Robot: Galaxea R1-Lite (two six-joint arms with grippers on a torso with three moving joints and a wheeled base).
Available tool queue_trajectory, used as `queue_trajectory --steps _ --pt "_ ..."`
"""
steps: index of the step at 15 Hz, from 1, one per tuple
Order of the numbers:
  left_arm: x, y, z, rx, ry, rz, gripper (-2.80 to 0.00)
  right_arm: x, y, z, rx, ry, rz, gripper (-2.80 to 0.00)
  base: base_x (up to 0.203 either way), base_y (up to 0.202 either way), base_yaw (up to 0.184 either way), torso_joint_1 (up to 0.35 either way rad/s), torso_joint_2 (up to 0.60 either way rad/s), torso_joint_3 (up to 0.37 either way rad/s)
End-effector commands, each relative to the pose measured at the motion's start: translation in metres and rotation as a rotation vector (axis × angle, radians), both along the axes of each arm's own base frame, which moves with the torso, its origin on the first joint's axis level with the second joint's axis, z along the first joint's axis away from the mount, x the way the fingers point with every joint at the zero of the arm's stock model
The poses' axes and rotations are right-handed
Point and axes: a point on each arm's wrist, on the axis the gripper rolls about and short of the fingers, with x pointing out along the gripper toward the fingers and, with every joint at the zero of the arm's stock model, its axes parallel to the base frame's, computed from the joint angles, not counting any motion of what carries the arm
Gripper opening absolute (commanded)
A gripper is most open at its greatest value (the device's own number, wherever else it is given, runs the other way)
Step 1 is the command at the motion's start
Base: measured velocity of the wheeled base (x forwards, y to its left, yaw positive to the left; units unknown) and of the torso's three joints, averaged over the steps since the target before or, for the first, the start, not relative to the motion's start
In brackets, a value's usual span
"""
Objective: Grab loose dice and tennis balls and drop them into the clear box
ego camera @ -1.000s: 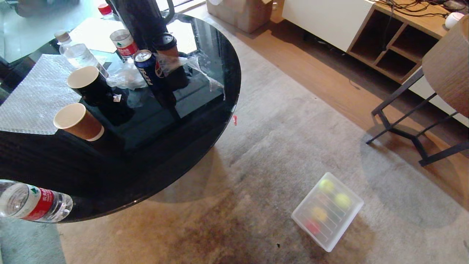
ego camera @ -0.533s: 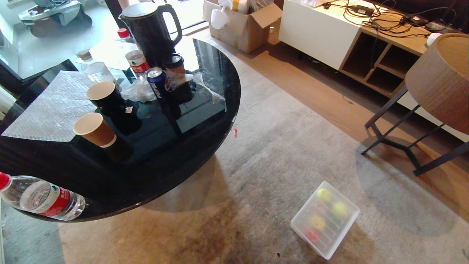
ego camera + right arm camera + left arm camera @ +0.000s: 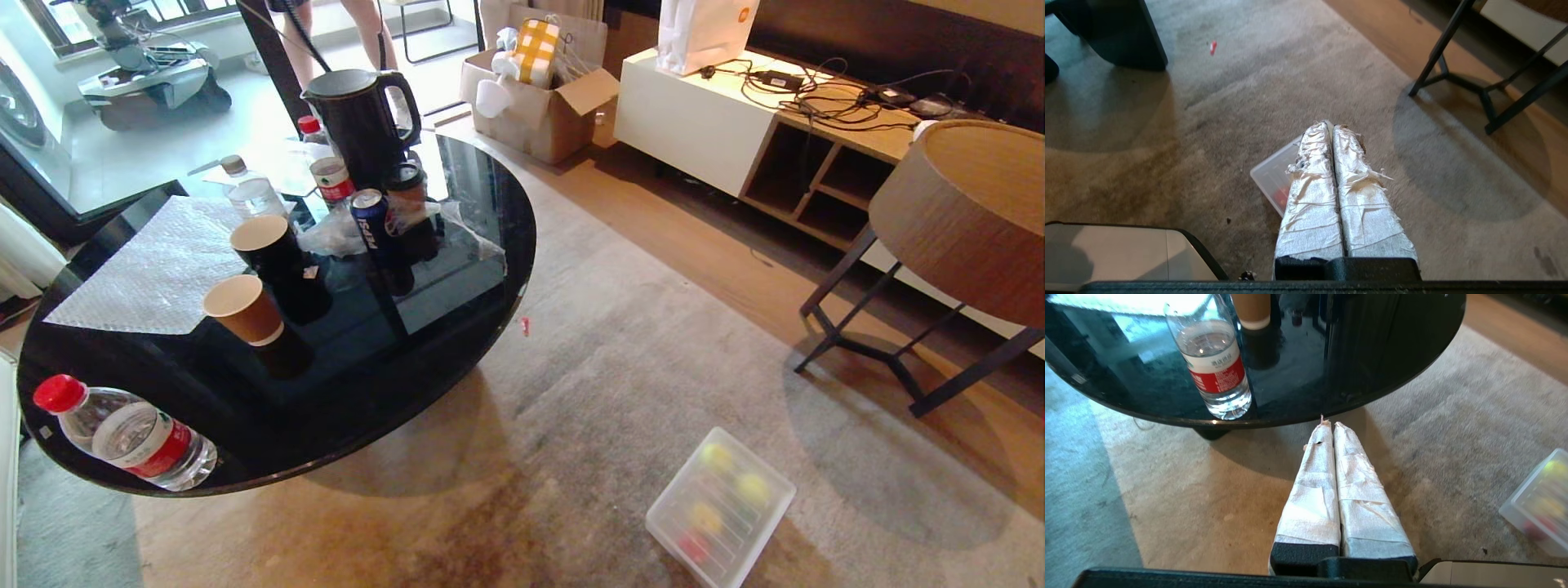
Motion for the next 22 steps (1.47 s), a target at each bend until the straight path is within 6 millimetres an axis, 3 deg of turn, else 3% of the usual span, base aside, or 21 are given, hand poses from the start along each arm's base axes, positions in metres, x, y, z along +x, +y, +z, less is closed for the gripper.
queue_trajectory --steps 1,22 --pt "0.0001 0.0000 -0.0005 0.000 0.002 0.001 -2.80 0.0000 0.0000 0.0001 -0.001 0.000 0.000 -2.80 0.000 0.000 0.000 0.002 0.00 0.200" --pt "0.0001 0.0000 -0.0003 0.000 0.001 0.001 -2.80 0.0001 0.0000 0.0004 -0.002 -0.002 0.000 -2.80 0.000 0.000 0.000 0.003 0.00 0.201"
